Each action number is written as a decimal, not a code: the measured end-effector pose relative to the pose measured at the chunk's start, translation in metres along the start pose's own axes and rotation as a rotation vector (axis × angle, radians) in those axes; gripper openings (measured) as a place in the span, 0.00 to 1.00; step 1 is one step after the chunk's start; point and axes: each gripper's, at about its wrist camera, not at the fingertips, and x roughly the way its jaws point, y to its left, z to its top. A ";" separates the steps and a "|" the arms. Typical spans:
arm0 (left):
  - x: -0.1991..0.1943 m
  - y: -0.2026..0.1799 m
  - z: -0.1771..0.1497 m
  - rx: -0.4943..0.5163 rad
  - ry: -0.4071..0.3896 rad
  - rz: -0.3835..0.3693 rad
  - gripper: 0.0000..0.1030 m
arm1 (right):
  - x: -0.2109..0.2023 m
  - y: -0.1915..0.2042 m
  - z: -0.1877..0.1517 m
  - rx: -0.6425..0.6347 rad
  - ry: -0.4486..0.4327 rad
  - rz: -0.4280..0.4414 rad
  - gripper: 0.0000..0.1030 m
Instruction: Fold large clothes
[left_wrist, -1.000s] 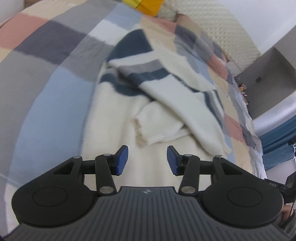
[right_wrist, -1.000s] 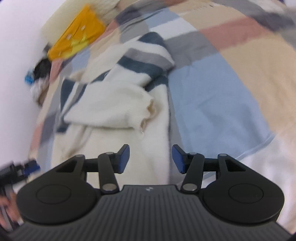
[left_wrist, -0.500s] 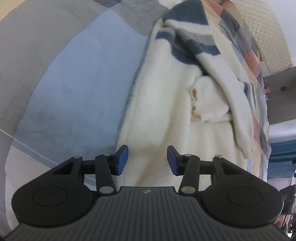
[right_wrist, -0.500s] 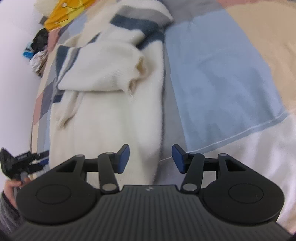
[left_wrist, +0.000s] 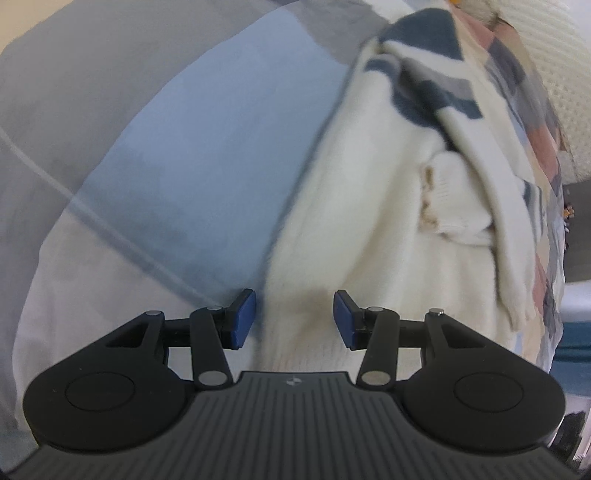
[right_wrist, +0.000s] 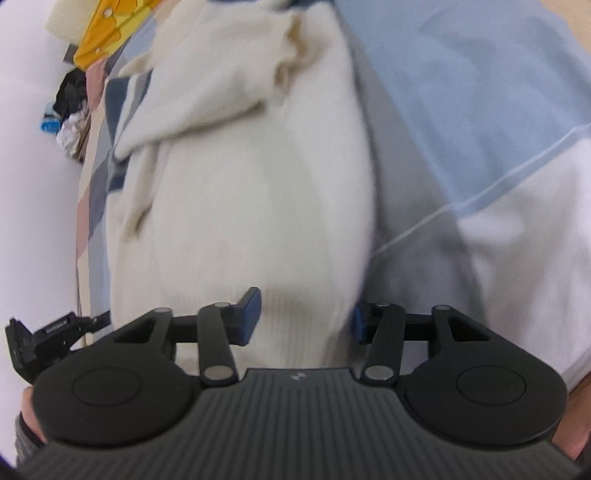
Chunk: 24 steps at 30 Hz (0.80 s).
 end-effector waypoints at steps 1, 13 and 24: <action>0.000 0.001 -0.001 -0.006 -0.001 0.005 0.51 | 0.000 0.002 -0.003 -0.006 0.001 -0.004 0.29; 0.002 0.004 -0.018 -0.066 0.065 -0.031 0.64 | -0.071 -0.010 -0.015 0.005 -0.216 0.086 0.10; 0.011 -0.001 -0.036 -0.042 0.114 -0.117 0.24 | -0.065 -0.011 -0.013 0.030 -0.238 0.097 0.10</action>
